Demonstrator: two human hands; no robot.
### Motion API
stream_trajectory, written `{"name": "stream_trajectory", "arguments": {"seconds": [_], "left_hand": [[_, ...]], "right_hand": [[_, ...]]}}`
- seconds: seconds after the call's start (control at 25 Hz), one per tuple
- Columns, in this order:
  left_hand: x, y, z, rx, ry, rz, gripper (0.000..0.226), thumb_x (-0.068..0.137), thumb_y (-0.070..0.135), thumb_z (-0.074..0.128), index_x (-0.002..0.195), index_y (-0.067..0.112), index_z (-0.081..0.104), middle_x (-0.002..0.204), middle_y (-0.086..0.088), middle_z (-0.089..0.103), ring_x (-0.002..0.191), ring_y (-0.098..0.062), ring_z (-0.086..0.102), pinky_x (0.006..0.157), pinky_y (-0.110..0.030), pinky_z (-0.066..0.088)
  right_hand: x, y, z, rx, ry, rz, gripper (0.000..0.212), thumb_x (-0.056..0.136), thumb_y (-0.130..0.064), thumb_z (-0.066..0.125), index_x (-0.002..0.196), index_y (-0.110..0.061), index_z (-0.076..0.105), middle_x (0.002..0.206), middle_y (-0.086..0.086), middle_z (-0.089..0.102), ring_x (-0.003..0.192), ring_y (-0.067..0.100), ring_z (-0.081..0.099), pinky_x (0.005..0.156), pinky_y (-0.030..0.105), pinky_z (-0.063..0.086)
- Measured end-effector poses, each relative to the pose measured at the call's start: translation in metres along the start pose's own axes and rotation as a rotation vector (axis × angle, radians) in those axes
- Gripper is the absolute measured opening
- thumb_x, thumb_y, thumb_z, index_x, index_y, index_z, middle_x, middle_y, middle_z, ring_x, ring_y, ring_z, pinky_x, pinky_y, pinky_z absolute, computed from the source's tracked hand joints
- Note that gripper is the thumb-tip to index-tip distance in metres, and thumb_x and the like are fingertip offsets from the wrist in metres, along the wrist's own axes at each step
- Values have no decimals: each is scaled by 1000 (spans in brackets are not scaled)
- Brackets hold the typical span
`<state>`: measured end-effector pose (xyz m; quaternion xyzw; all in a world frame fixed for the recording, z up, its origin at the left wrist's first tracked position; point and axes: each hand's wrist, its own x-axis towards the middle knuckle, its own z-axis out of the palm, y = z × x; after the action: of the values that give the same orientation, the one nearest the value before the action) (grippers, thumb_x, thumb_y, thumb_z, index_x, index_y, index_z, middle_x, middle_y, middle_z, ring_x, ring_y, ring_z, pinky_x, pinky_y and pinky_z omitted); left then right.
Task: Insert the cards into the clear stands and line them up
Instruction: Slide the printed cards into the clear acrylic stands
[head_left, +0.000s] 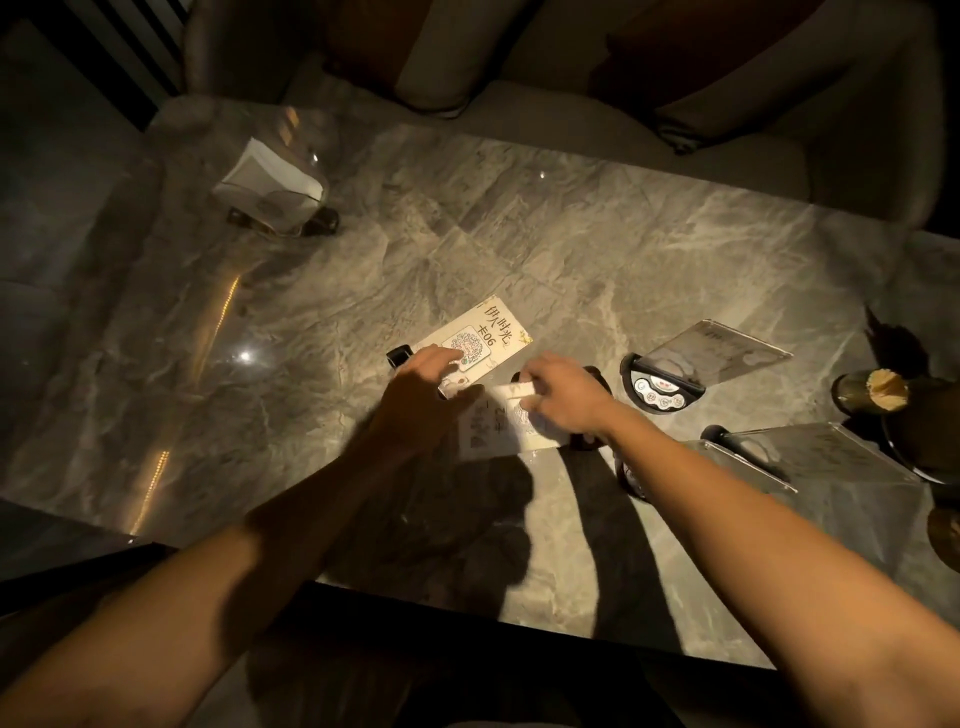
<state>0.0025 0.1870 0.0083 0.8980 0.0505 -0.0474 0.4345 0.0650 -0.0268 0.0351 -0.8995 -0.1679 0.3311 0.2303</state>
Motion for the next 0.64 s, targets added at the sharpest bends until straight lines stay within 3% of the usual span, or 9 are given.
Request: {"name": "stream_trajectory", "arguments": {"seconds": [0.08, 0.16, 0.28, 0.36, 0.52, 0.56, 0.64], "left_hand": [[1, 13, -7, -86, -31, -189, 63, 73, 46, 82, 128, 25, 60, 123, 8, 61, 112, -9, 59, 101, -36, 50], [9, 29, -14, -273, -99, -350, 55, 71, 29, 86, 120, 23, 64, 105, 1, 71, 100, -20, 69, 95, -43, 55], [15, 45, -20, -516, -41, -389, 20, 81, 5, 78, 99, 10, 69, 77, -13, 70, 74, -41, 71, 70, -53, 62], [18, 53, -21, -508, -9, -322, 12, 85, 6, 75, 95, 8, 69, 81, -13, 69, 68, -34, 69, 67, -55, 60], [22, 57, -11, -455, -84, -257, 47, 82, 13, 80, 125, 23, 62, 116, 2, 64, 92, -17, 74, 77, -36, 62], [21, 57, -5, -442, -110, -234, 48, 83, 12, 78, 127, 23, 63, 119, 3, 64, 94, -9, 73, 80, -31, 61], [18, 60, 8, -434, -125, -192, 29, 85, 9, 75, 111, 21, 71, 111, 3, 70, 90, -2, 72, 82, -26, 58]], "right_hand": [[-5, 2, -20, 357, 39, 92, 22, 92, -13, 68, 83, -28, 54, 95, 1, 63, 92, 29, 65, 77, 39, 50], [-11, 3, -29, 600, 76, 178, 17, 96, -15, 65, 85, -22, 54, 96, 9, 70, 83, 35, 71, 75, 50, 59], [-14, 7, -21, 736, 204, 187, 9, 95, -17, 64, 89, -21, 58, 115, 16, 70, 105, 39, 70, 90, 60, 56], [-20, 12, -13, 802, 281, 202, 6, 97, -12, 61, 100, -9, 58, 116, 20, 69, 107, 41, 68, 89, 60, 56], [-36, 29, 1, 848, 320, 182, 13, 97, -14, 62, 109, -9, 61, 113, 14, 71, 102, 32, 70, 93, 52, 57], [-39, 32, 3, 847, 325, 170, 14, 96, -13, 63, 110, -10, 63, 115, 15, 71, 100, 28, 69, 94, 48, 57], [-47, 34, 8, 846, 344, 178, 16, 96, -7, 63, 109, -16, 65, 118, 15, 71, 98, 23, 67, 94, 42, 55]]}}
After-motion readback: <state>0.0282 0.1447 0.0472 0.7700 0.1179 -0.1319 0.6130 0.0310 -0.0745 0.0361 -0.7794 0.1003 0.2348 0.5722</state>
